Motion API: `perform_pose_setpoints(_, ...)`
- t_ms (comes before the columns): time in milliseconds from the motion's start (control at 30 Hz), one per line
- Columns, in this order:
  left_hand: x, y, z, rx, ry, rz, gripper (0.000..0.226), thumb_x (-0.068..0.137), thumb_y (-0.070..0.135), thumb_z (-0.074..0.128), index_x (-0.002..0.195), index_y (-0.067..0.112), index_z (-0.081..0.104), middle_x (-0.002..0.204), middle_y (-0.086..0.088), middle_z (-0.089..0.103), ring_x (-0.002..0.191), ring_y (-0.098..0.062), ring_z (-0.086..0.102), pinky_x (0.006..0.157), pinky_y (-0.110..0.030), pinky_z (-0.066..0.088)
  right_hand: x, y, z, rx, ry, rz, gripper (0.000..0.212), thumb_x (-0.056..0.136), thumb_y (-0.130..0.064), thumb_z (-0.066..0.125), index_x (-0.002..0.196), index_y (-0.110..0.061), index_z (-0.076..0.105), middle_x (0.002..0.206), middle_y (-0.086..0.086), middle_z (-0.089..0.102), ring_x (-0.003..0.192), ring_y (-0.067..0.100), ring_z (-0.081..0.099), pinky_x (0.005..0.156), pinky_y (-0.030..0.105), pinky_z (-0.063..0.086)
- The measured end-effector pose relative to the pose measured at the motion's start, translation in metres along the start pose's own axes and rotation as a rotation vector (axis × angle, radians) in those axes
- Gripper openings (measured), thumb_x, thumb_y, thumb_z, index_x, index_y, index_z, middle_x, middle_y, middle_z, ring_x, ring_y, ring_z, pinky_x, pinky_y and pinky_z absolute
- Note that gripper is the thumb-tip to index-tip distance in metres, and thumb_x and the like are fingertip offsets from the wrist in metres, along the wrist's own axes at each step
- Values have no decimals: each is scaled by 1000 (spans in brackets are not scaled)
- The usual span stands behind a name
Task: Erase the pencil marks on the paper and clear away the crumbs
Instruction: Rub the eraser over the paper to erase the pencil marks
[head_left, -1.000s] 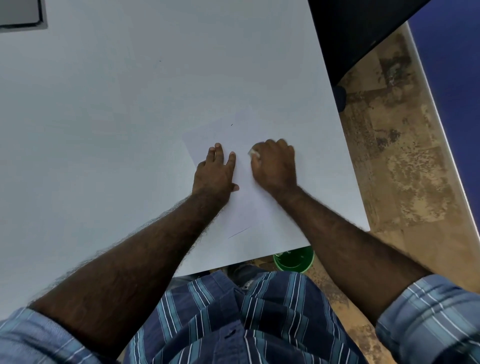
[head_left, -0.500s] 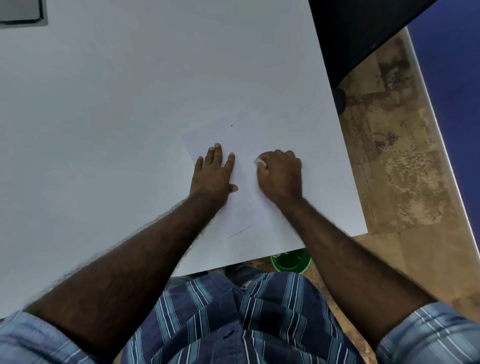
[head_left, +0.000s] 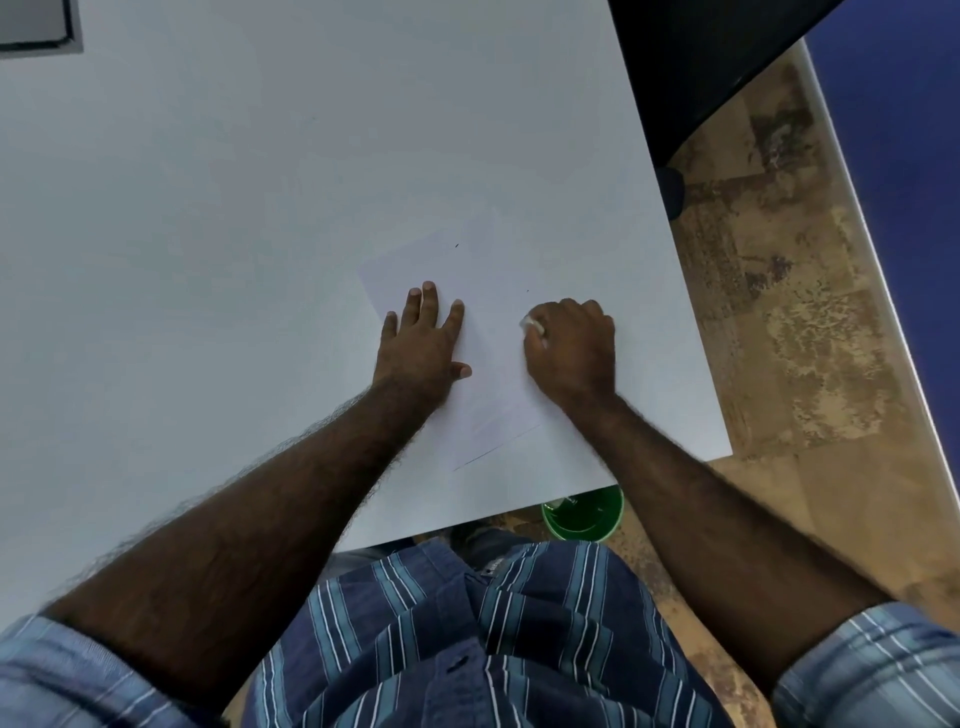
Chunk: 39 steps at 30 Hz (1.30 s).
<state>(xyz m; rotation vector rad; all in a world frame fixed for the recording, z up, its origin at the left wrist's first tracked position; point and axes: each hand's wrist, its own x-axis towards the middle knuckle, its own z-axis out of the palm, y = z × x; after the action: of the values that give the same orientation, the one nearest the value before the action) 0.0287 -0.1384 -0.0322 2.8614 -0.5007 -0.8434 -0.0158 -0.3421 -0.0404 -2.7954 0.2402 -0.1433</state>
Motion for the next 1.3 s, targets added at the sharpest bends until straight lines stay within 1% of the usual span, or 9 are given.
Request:
perform_pose_setpoints(233, -4, -1, -4, 8, 14, 24, 89, 101, 52, 57, 166, 19, 5, 172, -16, -10, 160, -33, -7, 129, -51, 10, -28, -14, 4, 41, -75, -22, 13, 97, -27, 62, 99, -19, 73, 89, -1, 71, 84, 28, 60, 74, 41, 46)
perform_pose_setpoints(400, -24, -8, -2, -82, 80, 58, 88, 102, 55, 53, 166, 16, 7, 172, -17, -3, 160, -31, -4, 129, -42, 7, -23, -17, 7, 61, -74, 3, 15, 96, -28, 60, 95, -19, 71, 87, -1, 70, 83, 30, 60, 74, 44, 48)
perform_pose_setpoints(533, -57, -15, 21, -86, 66, 102, 104, 94, 67, 56, 166, 18, -2, 171, -14, -16, 159, -28, -17, 129, -42, -3, -18, -16, 9, 71, -79, 18, 12, 97, -28, 64, 93, -19, 70, 86, -1, 69, 82, 29, 60, 76, 46, 50)
perform_pose_setpoints(733, -78, -19, 45, -111, 47, 79, 124, 81, 75, 67, 165, 24, -9, 167, -9, -32, 156, -26, -27, 129, -44, -8, -19, -14, 11, 98, -99, 21, 11, 98, -26, 66, 96, -17, 73, 90, 1, 72, 85, 29, 62, 79, 47, 53)
perform_pose_setpoints(800, -76, -20, 45, -131, 53, 64, 129, 78, 76, 70, 165, 25, -10, 167, -9, -32, 156, -25, -26, 128, -43, -7, -27, -20, 8, 107, -121, -38, 13, 97, -24, 63, 97, -18, 75, 90, 1, 71, 85, 28, 62, 79, 45, 52)
perform_pose_setpoints(1033, -74, -19, 45, -120, 51, 45, 133, 74, 79, 70, 164, 27, -13, 167, -9, -33, 156, -25, -25, 130, -43, -4, -82, -43, 4, 82, -323, -479, 18, 98, -27, 61, 105, -20, 77, 93, 0, 69, 88, 24, 58, 79, 41, 43)
perform_pose_setpoints(1133, -74, -18, 43, -103, 34, 33, 134, 74, 78, 71, 164, 28, -15, 166, -9, -35, 156, -25, -27, 128, -41, -7, -61, -29, 4, 19, -222, -317, 28, 99, -30, 51, 104, -21, 76, 94, 0, 70, 89, 26, 59, 79, 41, 43)
perform_pose_setpoints(1233, -75, -17, 41, -100, 25, 29, 134, 75, 78, 71, 163, 28, -16, 165, -8, -36, 155, -25, -28, 126, -40, -9, -43, -19, 3, 12, -120, -75, 19, 96, -27, 57, 96, -18, 74, 90, 1, 71, 86, 28, 61, 76, 42, 46)
perform_pose_setpoints(1300, -75, -17, 40, -93, 21, 28, 134, 75, 77, 71, 163, 28, -17, 165, -9, -36, 155, -26, -28, 126, -40, -9, -50, -28, 5, 31, -110, -71, 16, 96, -24, 59, 95, -17, 73, 88, 1, 70, 85, 28, 60, 76, 42, 46)
